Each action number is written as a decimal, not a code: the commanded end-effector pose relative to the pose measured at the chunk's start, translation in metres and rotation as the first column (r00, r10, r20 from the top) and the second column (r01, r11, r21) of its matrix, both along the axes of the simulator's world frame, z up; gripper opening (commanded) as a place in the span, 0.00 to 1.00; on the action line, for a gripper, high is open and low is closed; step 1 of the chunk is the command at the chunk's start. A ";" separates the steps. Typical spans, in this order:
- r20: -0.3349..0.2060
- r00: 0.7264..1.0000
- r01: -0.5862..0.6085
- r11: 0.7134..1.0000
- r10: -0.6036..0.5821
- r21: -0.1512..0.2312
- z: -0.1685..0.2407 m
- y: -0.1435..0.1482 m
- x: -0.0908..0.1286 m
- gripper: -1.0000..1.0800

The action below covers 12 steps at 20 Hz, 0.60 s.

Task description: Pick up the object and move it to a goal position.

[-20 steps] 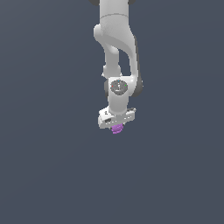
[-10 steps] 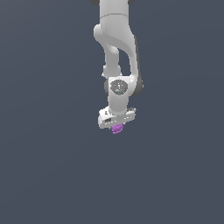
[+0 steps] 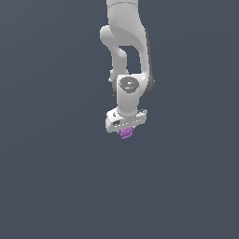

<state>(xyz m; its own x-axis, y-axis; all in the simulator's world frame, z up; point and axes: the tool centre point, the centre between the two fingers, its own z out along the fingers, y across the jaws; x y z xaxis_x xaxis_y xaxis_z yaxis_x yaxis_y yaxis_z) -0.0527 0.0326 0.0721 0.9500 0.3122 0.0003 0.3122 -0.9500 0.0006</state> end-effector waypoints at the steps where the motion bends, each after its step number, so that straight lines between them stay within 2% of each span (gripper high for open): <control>1: 0.001 1.000 0.000 1.000 0.000 0.000 0.014 0.003 -0.004 0.00; 12: 0.001 1.000 -0.001 1.000 0.001 -0.001 0.112 0.023 -0.030 0.00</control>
